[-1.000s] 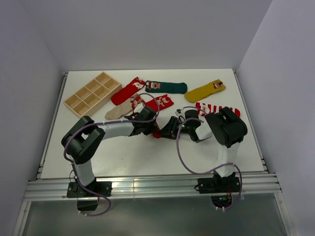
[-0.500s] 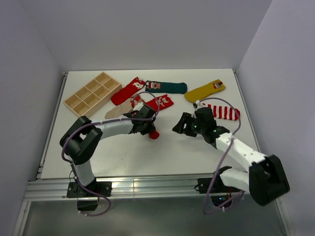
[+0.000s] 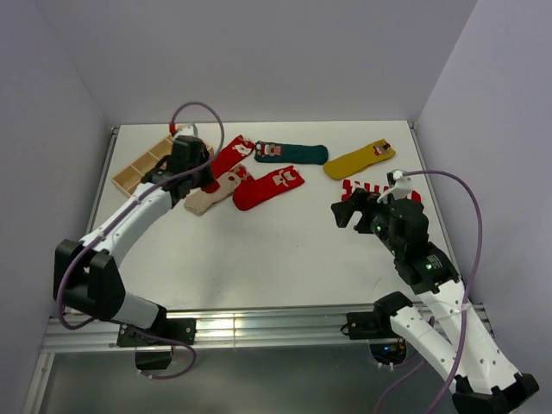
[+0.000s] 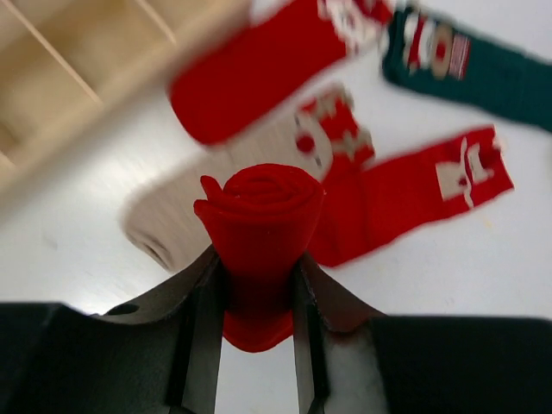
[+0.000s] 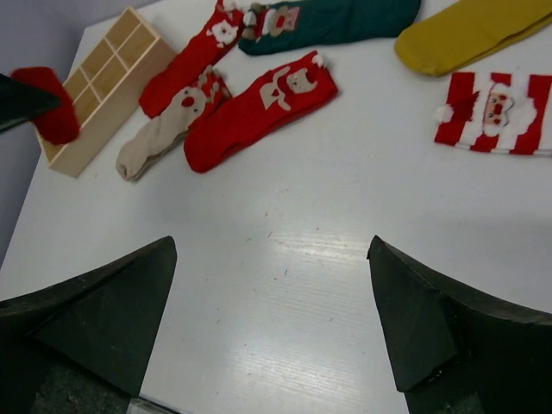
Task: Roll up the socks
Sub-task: Pick up the sock at the center of the board, then place the sock in the storage box.
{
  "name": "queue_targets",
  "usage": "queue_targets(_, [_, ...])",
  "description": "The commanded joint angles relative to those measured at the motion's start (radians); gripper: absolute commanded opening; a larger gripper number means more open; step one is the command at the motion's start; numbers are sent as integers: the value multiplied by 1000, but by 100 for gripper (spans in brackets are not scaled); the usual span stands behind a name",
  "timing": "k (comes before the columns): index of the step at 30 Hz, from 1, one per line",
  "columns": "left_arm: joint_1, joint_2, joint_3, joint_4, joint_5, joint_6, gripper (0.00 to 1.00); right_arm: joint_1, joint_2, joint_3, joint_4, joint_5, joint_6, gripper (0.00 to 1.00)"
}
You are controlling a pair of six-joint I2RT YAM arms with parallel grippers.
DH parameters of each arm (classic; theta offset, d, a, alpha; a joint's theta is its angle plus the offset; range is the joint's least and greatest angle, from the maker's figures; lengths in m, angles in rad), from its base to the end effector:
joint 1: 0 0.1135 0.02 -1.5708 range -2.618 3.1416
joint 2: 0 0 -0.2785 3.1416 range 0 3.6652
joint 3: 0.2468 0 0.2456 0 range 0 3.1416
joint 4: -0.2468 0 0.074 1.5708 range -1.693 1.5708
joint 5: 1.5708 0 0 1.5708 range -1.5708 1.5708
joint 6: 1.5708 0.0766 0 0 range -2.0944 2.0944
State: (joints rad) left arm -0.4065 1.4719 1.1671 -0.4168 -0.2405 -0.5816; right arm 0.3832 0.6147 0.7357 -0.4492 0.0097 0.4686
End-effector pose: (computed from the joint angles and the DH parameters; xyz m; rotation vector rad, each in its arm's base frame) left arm 0.3279 -0.1213 0.2784 -0.3228 2.2563 -0.2458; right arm 0.1526 0.0607 0.3139 0.0895 1.9376 0.5651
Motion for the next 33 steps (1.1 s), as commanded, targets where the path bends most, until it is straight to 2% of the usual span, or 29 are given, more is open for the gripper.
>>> queue_targets(1, [69,-99,72,123,-11,394,0,-3,-30,42,-25,108,-28,100])
queue_targets(4, [136,-149,56,258,-19,563,0,-3,-70,16,15,124,-50,100])
queue_targets(7, [242,-163,19,337,114,692,0,-3,-113,-19,96,112,-33,100])
queue_targets(12, [444,-72,-7,444,257,805,0,-3,-96,-45,159,52,-51,100])
queue_targets(15, [532,22,29,435,332,868,0,-3,-52,-22,156,52,-73,100])
queue_targets(23, [713,206,80,496,518,891,0,-3,85,33,139,49,-120,100])
queue_targets(33, [778,330,71,593,598,881,0,-3,210,88,122,26,-145,99])
